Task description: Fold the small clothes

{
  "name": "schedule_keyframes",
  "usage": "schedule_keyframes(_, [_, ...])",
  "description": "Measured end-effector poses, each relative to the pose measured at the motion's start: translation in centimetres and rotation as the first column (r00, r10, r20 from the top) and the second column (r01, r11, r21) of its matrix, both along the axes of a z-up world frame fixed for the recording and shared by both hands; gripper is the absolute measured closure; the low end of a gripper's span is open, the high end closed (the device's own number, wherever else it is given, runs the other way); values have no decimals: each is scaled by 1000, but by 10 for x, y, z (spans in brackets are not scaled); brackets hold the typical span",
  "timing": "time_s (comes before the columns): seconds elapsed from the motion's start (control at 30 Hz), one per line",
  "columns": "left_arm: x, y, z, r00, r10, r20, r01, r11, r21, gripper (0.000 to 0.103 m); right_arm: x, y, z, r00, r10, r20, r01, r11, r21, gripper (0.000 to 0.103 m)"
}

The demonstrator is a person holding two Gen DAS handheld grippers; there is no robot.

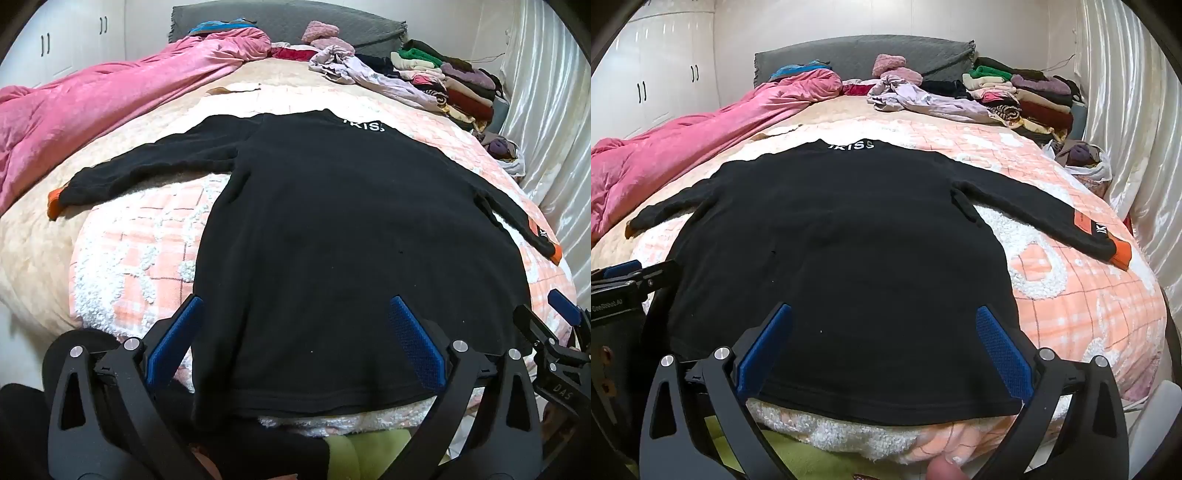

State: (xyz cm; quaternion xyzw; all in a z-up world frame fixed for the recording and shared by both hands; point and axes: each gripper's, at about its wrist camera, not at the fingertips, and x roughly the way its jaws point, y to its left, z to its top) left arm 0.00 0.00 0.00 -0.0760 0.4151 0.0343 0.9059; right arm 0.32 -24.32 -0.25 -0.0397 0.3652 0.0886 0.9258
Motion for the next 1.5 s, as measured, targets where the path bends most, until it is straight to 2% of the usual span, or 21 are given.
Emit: schedule_keyframes(1.5, [-5,0,5,1000,9,18,-9,1000,26,9,-3,3,1,1000,10,3,-10,1000,0,4])
